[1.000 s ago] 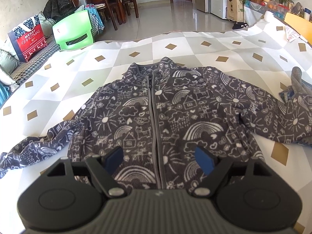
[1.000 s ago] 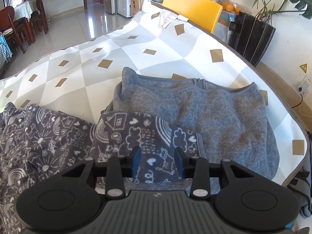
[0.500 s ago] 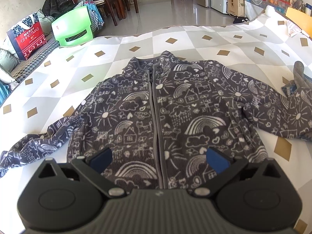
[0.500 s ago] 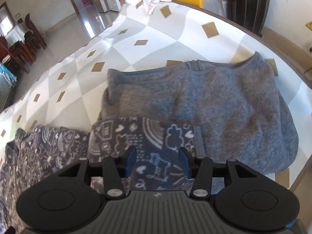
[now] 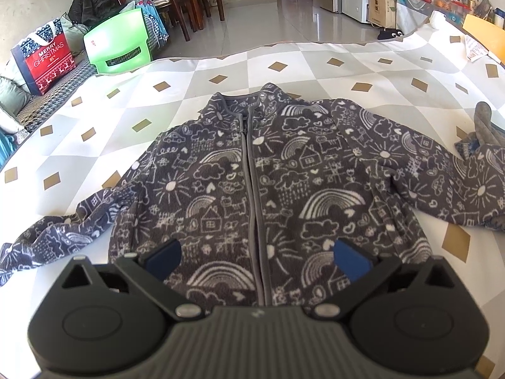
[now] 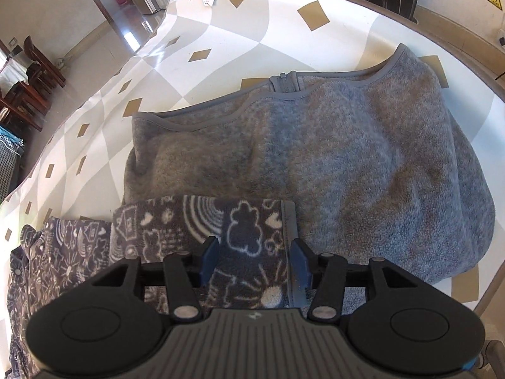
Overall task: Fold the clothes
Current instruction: 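Move the right gripper to the doodle sleeve on the grey fleece and grasp it, then lift the sleeve cuff with the right gripper and fold it across the jacket front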
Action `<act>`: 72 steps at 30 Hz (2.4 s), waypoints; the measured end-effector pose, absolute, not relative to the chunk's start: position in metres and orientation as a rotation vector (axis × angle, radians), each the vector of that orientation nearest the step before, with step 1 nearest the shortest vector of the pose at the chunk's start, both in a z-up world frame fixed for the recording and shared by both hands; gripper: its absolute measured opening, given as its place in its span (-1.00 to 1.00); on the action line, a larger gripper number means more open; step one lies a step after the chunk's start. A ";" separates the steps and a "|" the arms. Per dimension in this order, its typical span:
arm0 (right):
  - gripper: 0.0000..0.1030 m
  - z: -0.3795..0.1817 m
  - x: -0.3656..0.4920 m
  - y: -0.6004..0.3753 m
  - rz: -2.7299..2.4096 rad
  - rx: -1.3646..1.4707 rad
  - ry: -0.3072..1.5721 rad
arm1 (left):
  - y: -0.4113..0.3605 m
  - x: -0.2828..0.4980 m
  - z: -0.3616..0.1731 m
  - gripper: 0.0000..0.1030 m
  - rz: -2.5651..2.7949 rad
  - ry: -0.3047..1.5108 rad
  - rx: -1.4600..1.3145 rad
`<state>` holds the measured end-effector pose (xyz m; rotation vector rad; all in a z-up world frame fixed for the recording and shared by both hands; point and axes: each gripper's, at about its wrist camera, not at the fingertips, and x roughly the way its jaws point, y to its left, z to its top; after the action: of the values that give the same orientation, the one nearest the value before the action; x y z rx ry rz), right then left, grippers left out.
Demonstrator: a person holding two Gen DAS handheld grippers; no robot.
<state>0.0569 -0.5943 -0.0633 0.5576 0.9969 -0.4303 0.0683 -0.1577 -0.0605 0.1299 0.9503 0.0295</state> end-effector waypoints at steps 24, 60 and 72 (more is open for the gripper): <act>-0.75 -0.073 0.051 -0.594 -0.464 0.633 1.039 | -0.156 0.067 -0.055 1.00 0.026 0.940 0.112; -0.77 0.001 0.144 -0.337 0.147 0.614 0.809 | -0.061 0.061 -0.049 1.00 0.182 0.965 -0.005; -0.77 -0.004 0.163 -0.240 0.353 0.609 0.794 | -0.018 0.055 -0.041 1.00 0.278 0.944 -0.063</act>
<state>0.1627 -0.2397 -0.0038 0.6095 0.7940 0.3530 0.0549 -0.0181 -0.0408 -0.0633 0.9440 0.2777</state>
